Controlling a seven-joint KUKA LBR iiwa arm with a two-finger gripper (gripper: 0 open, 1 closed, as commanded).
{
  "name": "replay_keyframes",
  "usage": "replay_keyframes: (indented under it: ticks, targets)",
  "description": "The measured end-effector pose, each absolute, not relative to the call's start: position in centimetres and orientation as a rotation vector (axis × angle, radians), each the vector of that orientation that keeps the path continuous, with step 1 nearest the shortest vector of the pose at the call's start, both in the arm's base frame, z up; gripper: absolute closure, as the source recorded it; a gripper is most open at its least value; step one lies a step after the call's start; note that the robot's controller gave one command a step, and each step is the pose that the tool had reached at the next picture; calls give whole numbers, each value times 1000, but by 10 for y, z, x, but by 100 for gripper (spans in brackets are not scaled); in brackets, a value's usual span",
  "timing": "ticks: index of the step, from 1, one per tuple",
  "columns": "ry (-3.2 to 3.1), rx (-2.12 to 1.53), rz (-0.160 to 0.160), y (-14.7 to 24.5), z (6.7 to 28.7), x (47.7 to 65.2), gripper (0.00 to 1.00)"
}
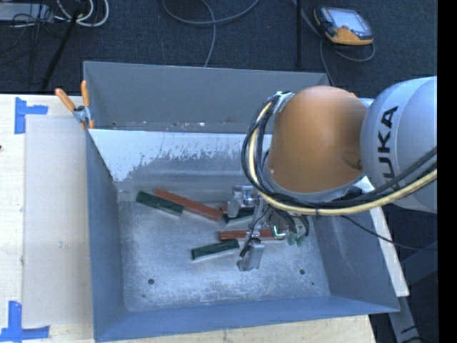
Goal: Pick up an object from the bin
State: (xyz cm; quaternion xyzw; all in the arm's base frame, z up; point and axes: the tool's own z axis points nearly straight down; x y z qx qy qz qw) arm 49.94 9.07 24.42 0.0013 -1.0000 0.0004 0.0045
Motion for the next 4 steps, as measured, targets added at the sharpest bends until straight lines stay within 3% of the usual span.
replay_keyframes:
  ticks: [1, 4]
  targets:
    - [-3140, 164, 0, 47, 67, 558, 0]
    - [-3140, 142, -3, 48, 69, 560, 0]
